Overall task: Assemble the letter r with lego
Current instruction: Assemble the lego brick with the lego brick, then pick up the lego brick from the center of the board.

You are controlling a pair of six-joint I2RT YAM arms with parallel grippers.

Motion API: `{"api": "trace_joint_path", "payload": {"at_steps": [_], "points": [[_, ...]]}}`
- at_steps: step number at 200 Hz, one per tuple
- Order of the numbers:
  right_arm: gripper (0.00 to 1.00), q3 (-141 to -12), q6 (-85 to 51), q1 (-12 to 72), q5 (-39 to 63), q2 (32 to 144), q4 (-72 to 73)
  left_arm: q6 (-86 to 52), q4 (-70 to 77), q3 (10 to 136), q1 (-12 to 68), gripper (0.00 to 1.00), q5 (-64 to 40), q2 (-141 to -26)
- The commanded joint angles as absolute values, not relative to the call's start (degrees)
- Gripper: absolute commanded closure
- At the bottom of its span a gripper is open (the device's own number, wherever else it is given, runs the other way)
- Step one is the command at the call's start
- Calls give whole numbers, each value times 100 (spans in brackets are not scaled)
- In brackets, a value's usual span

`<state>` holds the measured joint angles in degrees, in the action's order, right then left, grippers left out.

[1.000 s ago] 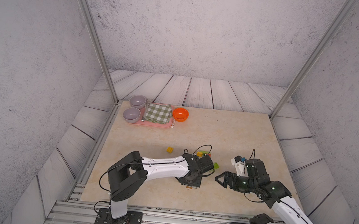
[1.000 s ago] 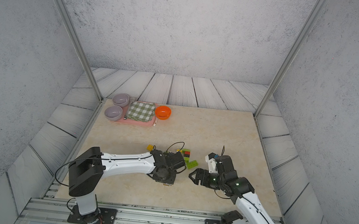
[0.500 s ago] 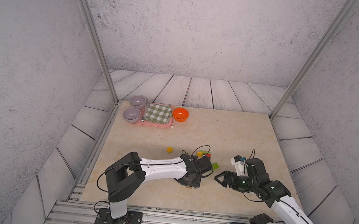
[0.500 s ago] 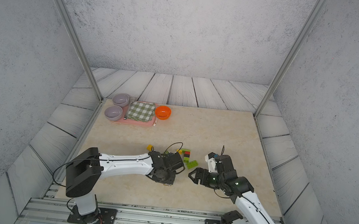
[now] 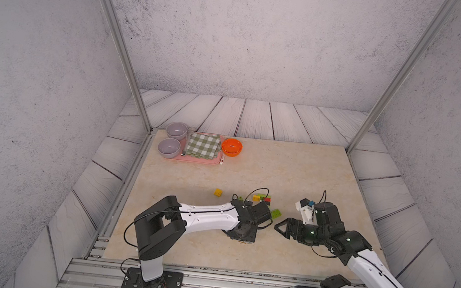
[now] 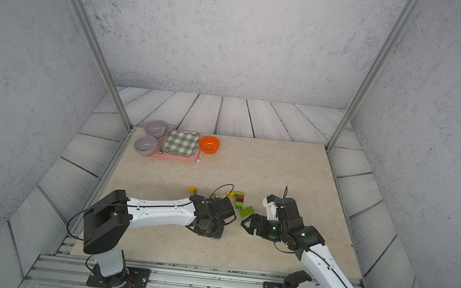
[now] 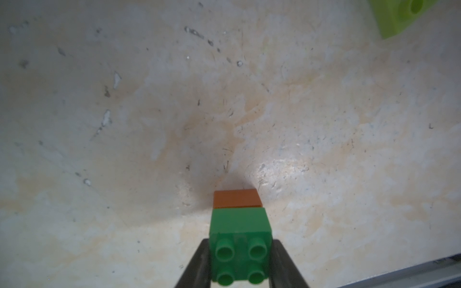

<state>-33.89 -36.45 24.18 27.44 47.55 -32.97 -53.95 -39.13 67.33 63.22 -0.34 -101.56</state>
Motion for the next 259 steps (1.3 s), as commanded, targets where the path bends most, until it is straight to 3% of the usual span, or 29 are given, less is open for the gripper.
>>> {"api": "trace_joint_path", "payload": {"at_steps": [1, 134, 158, 201, 225, 259], "points": [[11, -3366, -3651, 2411, 2795, 4755, -3271, -5254, -4097, 6520, 6333, 100, -61, -10325], [11, -3385, -3678, 2406, 2768, 4777, -3298, -4939, -4155, 6419, 6425, 100, -221, -10989], [11, -3487, -3690, 2406, 2745, 4752, -3332, -5004, -4175, 6623, 6425, 62, -207, -10733], [11, -3583, -3684, 2408, 2594, 4581, -3497, -4983, -4353, 7374, 6350, 24, -178, -10359], [11, -3586, -3662, 2402, 2539, 4519, -3619, -4924, -4516, 7684, 6272, 11, -113, -10157], [11, -3559, -3584, 2401, 2300, 4415, -3756, -4983, -4599, 7561, 6132, 9, 315, -9431]]}}
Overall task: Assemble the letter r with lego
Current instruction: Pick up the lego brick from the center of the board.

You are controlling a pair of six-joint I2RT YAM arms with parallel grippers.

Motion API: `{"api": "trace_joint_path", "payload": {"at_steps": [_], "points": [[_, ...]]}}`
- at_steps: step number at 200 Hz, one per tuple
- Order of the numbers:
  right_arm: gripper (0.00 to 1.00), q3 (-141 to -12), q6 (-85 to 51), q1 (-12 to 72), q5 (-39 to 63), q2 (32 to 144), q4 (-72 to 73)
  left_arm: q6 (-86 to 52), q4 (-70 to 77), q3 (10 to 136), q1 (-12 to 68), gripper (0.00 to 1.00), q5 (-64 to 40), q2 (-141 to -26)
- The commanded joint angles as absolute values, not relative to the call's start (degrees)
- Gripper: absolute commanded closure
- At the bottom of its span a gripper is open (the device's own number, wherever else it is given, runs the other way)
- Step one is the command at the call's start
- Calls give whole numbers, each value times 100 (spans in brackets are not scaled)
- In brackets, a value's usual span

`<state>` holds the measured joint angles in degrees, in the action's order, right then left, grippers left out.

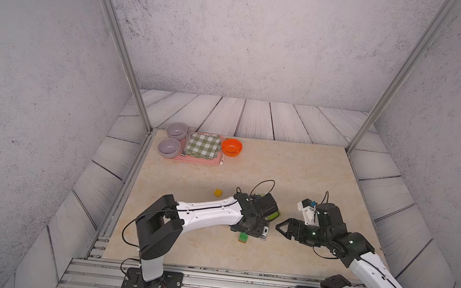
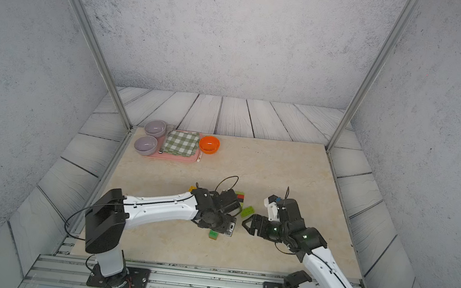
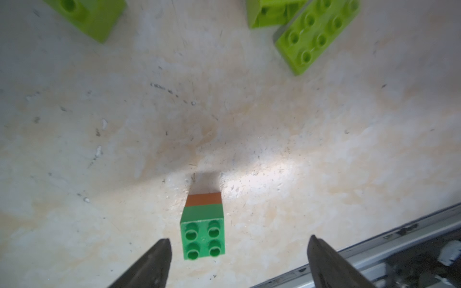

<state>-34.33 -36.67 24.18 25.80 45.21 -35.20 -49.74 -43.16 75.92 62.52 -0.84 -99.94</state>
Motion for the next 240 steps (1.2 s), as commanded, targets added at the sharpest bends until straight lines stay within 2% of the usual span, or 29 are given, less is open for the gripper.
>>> {"api": "trace_joint_path", "payload": {"at_steps": [1, 27, 43, 50, 77, 102, 144, 194, 240], "points": [[11, -3568, -3567, 2400, 2297, 4414, -3763, -4983, -4598, 7547, 6116, 9, 324, -9400], [10, -3874, -3090, 2454, 1948, 4641, -4047, -5057, -4313, 7054, 5848, 10, 659, -8540], [9, -4231, -2773, 2632, 1637, 4928, -4186, -5032, -4008, 6738, 5724, 6, 922, -8006], [8, -4414, -2637, 2785, 1476, 5115, -4212, -5008, -3927, 6618, 5710, 0, 1067, -7784], [5, -5125, -2197, 3700, 725, 5990, -4079, -4209, -2958, 5809, 5709, 2, 1361, -6877], [4, -5789, -1918, 4180, 509, 7057, -3883, -4263, -2591, 5192, 5597, 2, 1655, -6004], [10, -7207, -1595, 4348, 519, 9042, -4044, -4235, -2693, 4665, 4374, 1, 115, -5181], [22, -9138, -1347, 4385, 163, 11130, -4845, -4452, -862, 3397, 2686, 1, -2407, -4795], [28, -10581, -1244, 4420, -20, 12430, -5594, -4771, 333, 2747, 1972, 7, -2973, -5371]]}}
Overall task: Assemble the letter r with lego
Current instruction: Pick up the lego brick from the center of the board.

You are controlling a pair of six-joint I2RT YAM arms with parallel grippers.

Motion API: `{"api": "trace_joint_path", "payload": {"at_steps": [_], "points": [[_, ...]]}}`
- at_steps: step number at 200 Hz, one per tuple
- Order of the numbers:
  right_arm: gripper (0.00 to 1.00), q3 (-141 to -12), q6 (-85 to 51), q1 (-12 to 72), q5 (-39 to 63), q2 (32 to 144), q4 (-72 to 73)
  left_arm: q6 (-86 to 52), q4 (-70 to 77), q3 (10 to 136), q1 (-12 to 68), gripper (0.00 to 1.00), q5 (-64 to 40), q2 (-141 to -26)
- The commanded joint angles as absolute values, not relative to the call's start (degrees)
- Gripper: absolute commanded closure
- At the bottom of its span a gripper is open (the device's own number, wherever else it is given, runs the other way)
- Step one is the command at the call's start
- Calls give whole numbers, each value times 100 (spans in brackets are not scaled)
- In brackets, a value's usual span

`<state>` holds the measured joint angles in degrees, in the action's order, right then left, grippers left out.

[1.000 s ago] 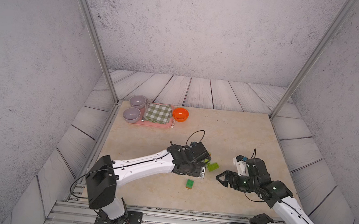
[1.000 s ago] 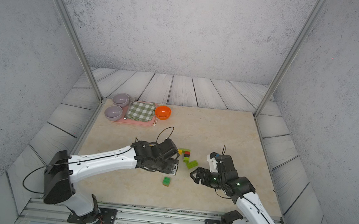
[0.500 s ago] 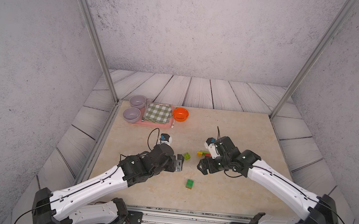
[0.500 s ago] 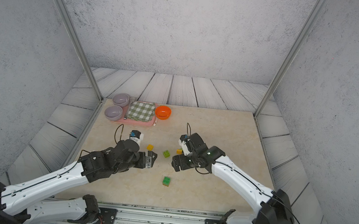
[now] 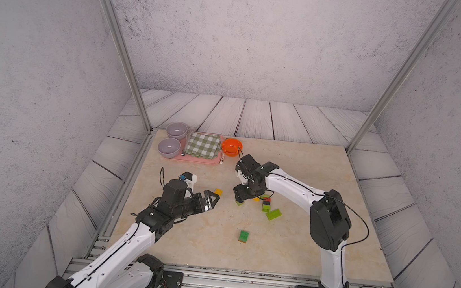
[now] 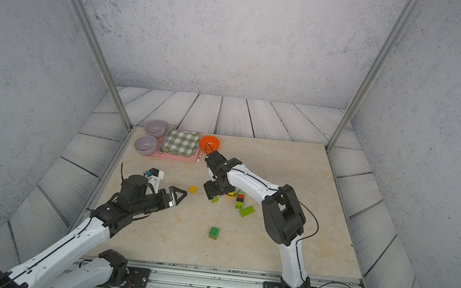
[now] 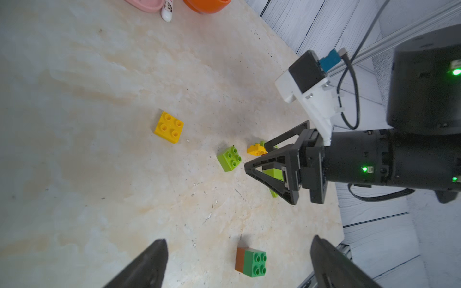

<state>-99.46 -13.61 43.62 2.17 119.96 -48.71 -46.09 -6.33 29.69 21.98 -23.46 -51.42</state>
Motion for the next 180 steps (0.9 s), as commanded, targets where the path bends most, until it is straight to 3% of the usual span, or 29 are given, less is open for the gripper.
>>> {"api": "trace_joint_path", "payload": {"at_steps": [1, 51, 96, 140, 180], "points": [[28, -10608, -1246, 4425, -23, 12455, -5610, -4763, 333, 2744, 1970, 7, -2972, -5384], [37, -11481, -1336, 4570, -173, 13207, -6111, -4454, -46, 2787, 1848, 8, -2824, -5493], [39, -11696, -1284, 4576, -174, 13536, -6356, -4385, -206, 2771, 1819, 8, -2838, -5436], [49, -11792, -1248, 4571, -59, 13658, -6456, -4389, -228, 2751, 1811, 8, -2794, -5424], [65, -11838, -1249, 4573, -166, 13686, -6469, -4355, -407, 2760, 1815, 8, -2683, -5388]]}}
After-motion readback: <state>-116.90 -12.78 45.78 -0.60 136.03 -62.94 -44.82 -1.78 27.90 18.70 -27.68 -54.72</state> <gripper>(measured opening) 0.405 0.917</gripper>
